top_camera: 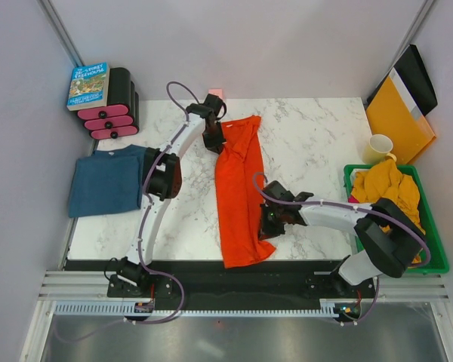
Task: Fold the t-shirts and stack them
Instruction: Rotate the tshirt 90 degrees
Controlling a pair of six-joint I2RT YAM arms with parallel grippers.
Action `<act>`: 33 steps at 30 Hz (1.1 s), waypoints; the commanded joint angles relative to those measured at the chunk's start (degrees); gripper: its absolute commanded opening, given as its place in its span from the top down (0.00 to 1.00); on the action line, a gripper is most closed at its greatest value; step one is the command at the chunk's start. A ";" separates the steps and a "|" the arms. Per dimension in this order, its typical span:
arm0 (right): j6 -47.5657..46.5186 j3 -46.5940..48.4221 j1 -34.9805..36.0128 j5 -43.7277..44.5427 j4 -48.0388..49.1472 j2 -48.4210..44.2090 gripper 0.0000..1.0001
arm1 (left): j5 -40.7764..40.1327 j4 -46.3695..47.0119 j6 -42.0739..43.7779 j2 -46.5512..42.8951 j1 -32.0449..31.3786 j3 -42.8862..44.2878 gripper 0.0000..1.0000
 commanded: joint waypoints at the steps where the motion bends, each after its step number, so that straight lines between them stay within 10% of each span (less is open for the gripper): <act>1: -1.17 3.11 3.59 -3.77 4.50 5.15 0.98 | 7.06 5.09 3.76 0.87 -0.94 2.71 0.86; 8: 0.85 9.26 1.85 14.92 -2.87 -3.00 0.95 | -2.76 5.88 3.24 -8.96 -0.50 -5.80 0.87; 17: -14.25 33.42 -9.06 26.71 -7.62 1.95 0.50 | -0.95 17.12 4.29 -35.92 -1.02 -34.06 0.80; 19: -17.68 40.17 -9.15 28.12 -7.71 6.28 0.52 | -1.02 20.20 4.47 -39.20 -3.21 -39.19 0.81; 24: -21.39 49.78 -9.42 30.15 -7.01 19.91 0.97 | 0.99 26.53 5.18 -42.99 -7.09 -53.44 0.87; 33: -15.06 46.03 -9.24 25.40 -3.94 29.59 1.00 | 4.33 31.81 3.42 -38.95 -10.60 -58.81 0.90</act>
